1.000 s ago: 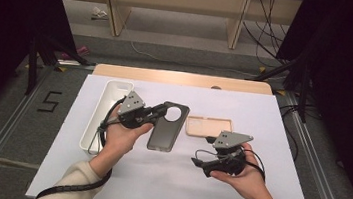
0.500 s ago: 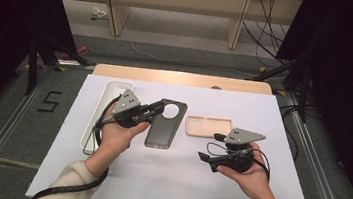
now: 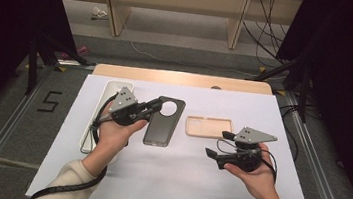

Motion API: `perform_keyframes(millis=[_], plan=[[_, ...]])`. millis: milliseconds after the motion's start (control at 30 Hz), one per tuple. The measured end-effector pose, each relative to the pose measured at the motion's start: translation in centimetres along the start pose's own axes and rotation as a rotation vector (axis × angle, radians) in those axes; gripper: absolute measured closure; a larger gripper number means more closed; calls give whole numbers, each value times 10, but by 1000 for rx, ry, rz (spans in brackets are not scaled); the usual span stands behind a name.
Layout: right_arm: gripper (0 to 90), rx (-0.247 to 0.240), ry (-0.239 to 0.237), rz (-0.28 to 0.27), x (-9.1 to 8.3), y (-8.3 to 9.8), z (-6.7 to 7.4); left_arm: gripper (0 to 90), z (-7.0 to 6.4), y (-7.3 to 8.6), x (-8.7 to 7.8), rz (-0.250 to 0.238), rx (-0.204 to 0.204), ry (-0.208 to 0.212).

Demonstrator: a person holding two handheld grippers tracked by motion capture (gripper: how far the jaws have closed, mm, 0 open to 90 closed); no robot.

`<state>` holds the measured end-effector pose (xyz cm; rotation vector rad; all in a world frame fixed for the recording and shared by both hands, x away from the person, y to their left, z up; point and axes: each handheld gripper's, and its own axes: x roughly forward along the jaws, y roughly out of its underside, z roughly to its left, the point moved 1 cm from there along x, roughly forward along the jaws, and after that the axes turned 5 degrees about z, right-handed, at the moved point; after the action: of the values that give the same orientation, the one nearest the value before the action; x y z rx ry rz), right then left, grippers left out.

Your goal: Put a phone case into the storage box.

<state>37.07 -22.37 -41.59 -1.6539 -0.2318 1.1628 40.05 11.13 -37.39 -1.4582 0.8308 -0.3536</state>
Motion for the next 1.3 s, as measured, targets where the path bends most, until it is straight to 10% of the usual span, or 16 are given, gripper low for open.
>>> perform_keyframes(millis=[1300], plan=[[165, 41, 71, -16, -18, 13, -19, 817, 31, -19, -25, -64, -2, -61]])
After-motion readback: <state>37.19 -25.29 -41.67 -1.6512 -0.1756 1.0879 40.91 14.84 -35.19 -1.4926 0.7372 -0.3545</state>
